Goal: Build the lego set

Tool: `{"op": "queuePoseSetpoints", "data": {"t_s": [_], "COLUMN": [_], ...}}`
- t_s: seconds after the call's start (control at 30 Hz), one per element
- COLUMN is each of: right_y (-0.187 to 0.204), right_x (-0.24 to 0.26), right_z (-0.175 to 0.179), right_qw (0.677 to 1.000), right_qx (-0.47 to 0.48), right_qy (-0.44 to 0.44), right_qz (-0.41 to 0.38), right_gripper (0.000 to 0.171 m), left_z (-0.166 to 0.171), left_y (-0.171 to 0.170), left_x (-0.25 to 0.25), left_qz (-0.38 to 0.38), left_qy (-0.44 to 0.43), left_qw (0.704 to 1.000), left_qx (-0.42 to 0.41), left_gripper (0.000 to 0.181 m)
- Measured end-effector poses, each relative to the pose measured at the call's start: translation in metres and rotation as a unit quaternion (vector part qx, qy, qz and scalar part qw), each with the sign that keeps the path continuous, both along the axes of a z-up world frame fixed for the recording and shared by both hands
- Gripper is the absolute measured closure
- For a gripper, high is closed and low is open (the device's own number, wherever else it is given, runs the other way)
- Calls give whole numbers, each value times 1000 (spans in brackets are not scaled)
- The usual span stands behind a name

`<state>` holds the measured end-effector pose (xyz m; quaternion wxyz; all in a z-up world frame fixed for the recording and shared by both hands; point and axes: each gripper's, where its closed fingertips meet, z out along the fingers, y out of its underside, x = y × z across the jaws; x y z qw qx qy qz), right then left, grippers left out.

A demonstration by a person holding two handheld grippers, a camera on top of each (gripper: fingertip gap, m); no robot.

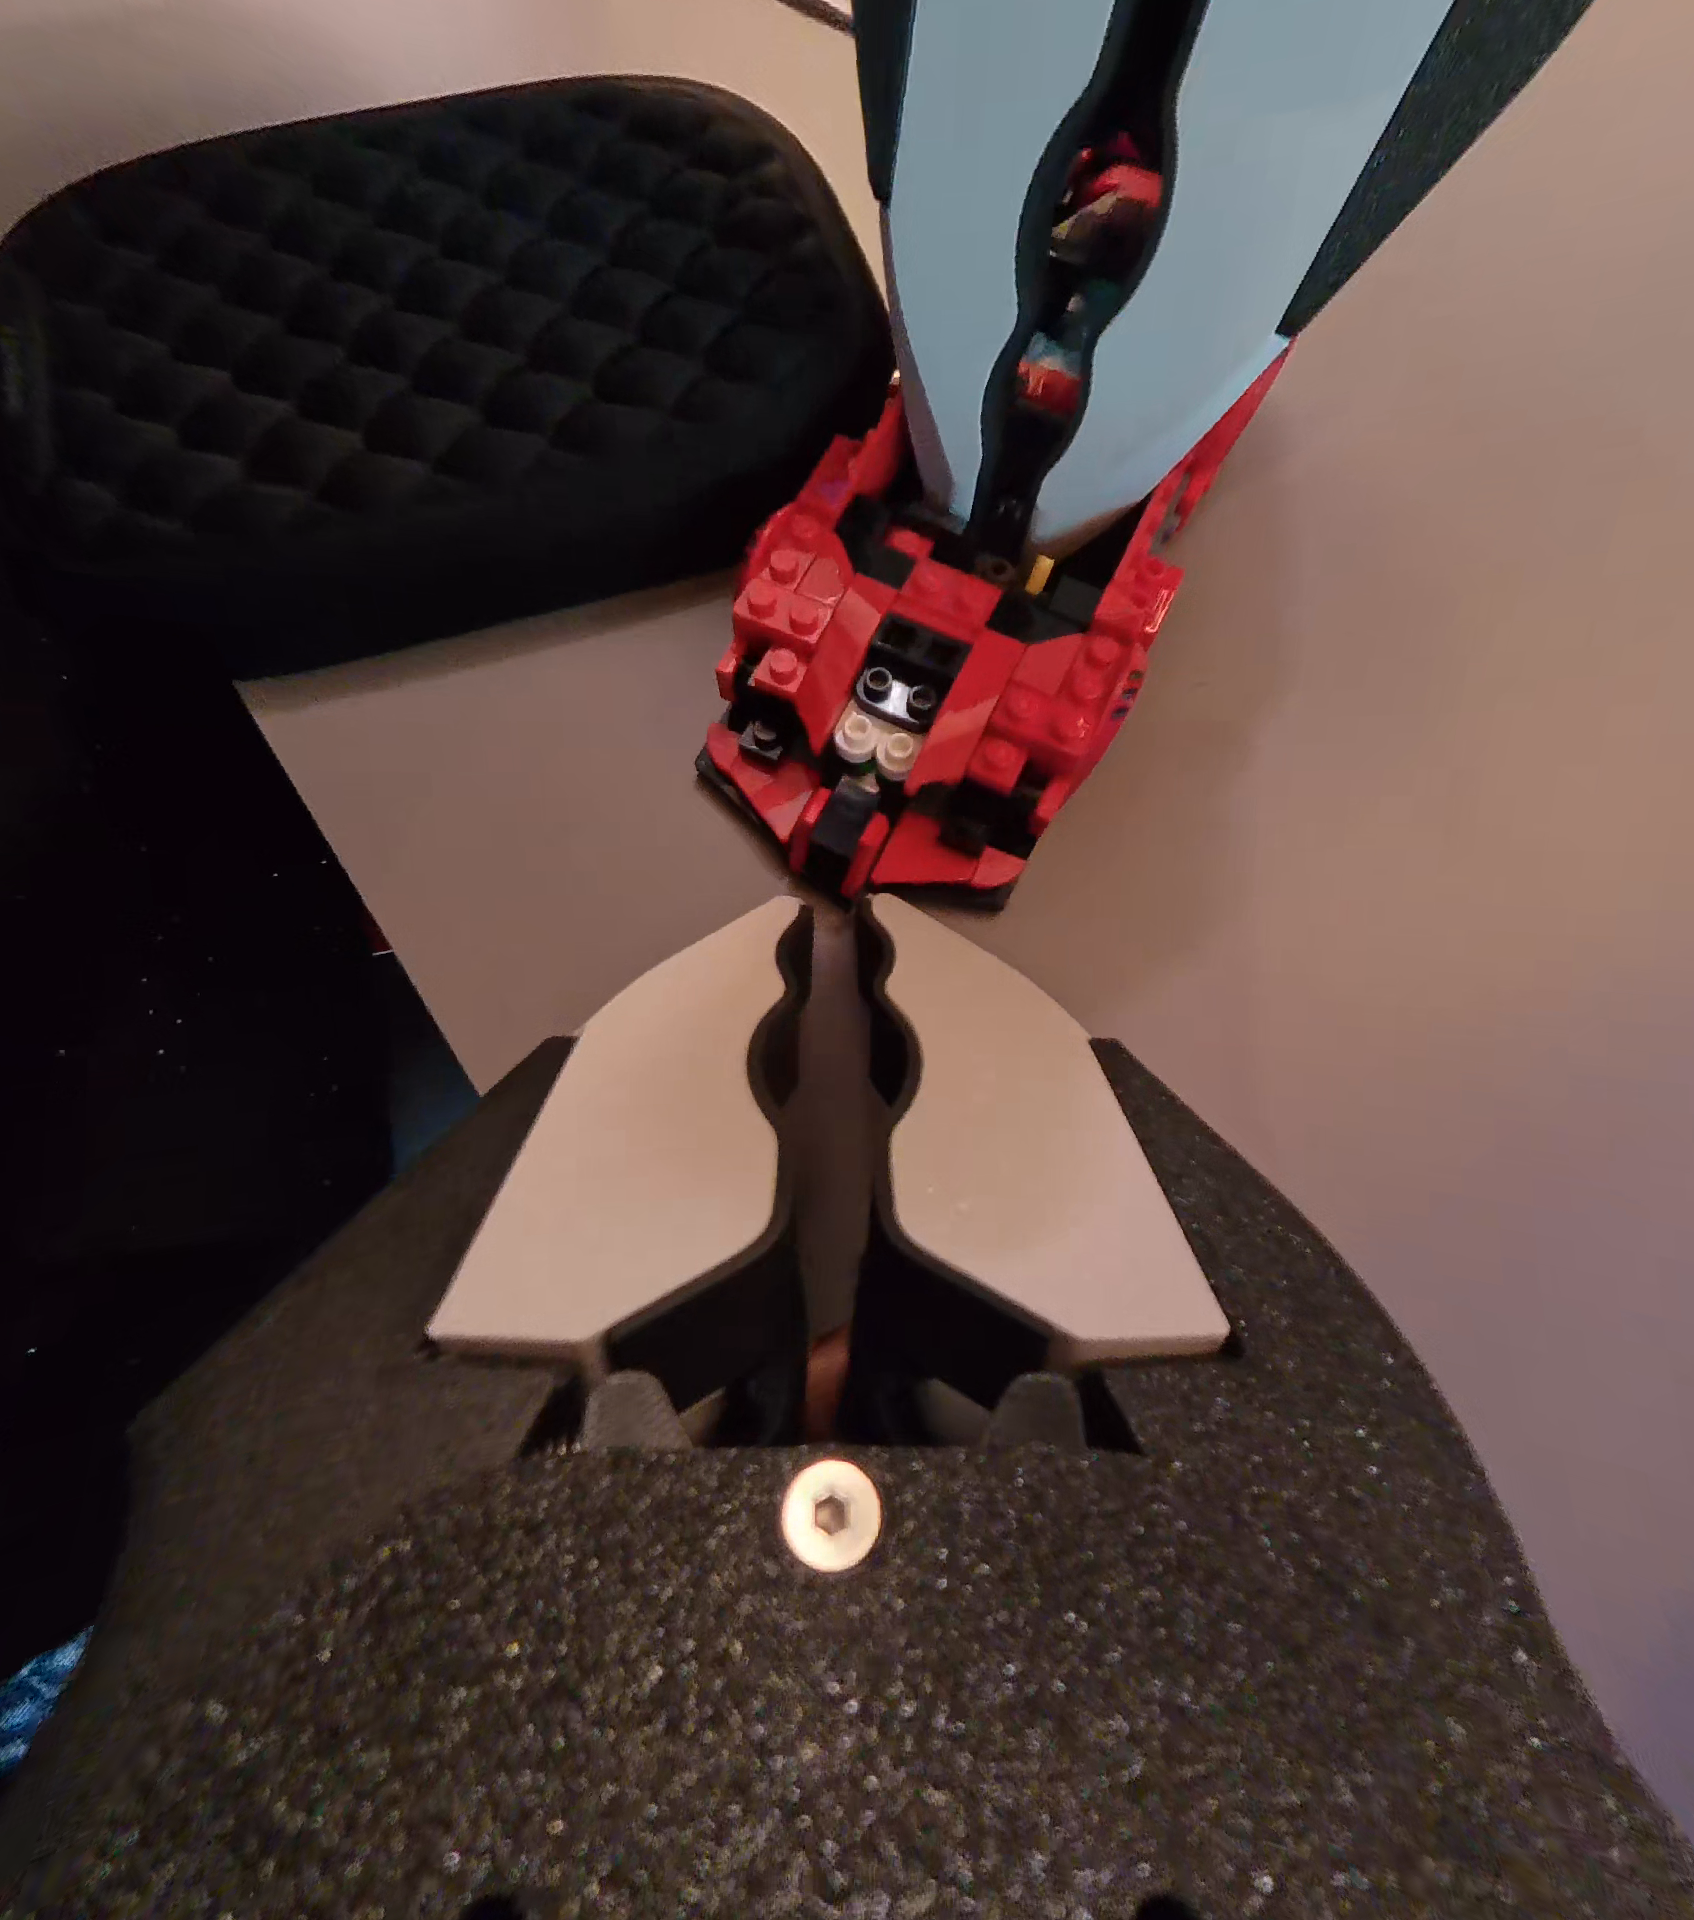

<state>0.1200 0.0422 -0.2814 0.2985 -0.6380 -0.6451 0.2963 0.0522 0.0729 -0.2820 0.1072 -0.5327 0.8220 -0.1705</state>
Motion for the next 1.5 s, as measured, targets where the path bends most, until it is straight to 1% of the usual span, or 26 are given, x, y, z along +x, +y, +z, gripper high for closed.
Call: {"op": "queuePoseSetpoints", "data": {"t_s": [0.57,1.5], "right_y": [2,1], "right_x": [1,0], "right_z": [0,0], "right_qw": [1000,999], "right_qx": [-10,-21], "right_qy": [0,-9], "right_qz": [-11,-24], "right_gripper": [169,170], "left_z": [0,0], "left_y": [-2,-3], "left_x": [2,2], "left_qz": [-3,45], "left_qy": [4,-11], "left_qw": [1000,999], "left_qx": [4,-19], "left_gripper": [174,174]}}
